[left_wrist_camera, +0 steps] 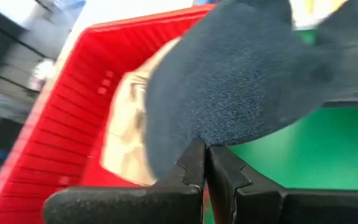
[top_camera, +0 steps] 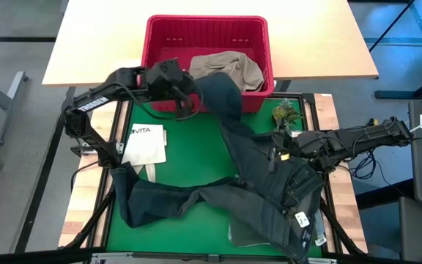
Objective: Fold Laundry from Bin
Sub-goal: Remove the dark blue jean from the red bin
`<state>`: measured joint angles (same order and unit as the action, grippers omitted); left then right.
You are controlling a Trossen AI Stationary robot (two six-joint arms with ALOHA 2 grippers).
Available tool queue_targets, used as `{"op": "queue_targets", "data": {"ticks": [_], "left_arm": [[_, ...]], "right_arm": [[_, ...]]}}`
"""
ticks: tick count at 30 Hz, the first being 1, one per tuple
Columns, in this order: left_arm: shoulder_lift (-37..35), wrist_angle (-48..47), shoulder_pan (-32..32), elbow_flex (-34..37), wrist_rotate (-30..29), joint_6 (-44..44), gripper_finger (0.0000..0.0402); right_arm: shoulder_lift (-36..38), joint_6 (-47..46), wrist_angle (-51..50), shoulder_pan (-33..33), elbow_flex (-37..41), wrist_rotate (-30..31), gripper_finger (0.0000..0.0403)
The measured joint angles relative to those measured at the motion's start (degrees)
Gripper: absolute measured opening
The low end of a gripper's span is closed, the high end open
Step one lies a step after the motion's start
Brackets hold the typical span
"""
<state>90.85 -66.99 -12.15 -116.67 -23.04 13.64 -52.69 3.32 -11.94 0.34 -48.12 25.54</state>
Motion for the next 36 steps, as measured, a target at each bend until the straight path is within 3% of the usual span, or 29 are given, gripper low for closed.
{"op": "queue_targets", "data": {"ticks": [5, 14, 20, 28, 36], "left_arm": [[0.0, -7.3, 1.0, -5.7, 8.1, -6.9, 0.0000], [0.0, -23.3, 4.9, -15.1, 11.6, -18.6, 0.0000], [-1.0, -22.2, 7.0, -18.1, 20.9, -23.1, 0.0000], [-1.6, -23.0, 8.5, -18.0, 33.0, -38.2, 0.0000], [-1.2, -23.1, 11.7, -16.7, 35.0, -43.6, 0.0000]], "right_arm": [[0.0, 0.0, -2.2, 0.0, 0.0, 0.0, 0.0163], [0.0, -0.6, -10.2, 0.0, 0.0, 0.0, 0.0163], [-0.1, -4.5, -18.1, 0.0, 0.0, -0.2, 0.0163], [-1.9, -7.5, -26.6, 0.0, 0.0, -0.8, 0.0163], [-8.8, -3.5, -24.1, -2.6, 0.0, -2.9, 0.0163]]}}
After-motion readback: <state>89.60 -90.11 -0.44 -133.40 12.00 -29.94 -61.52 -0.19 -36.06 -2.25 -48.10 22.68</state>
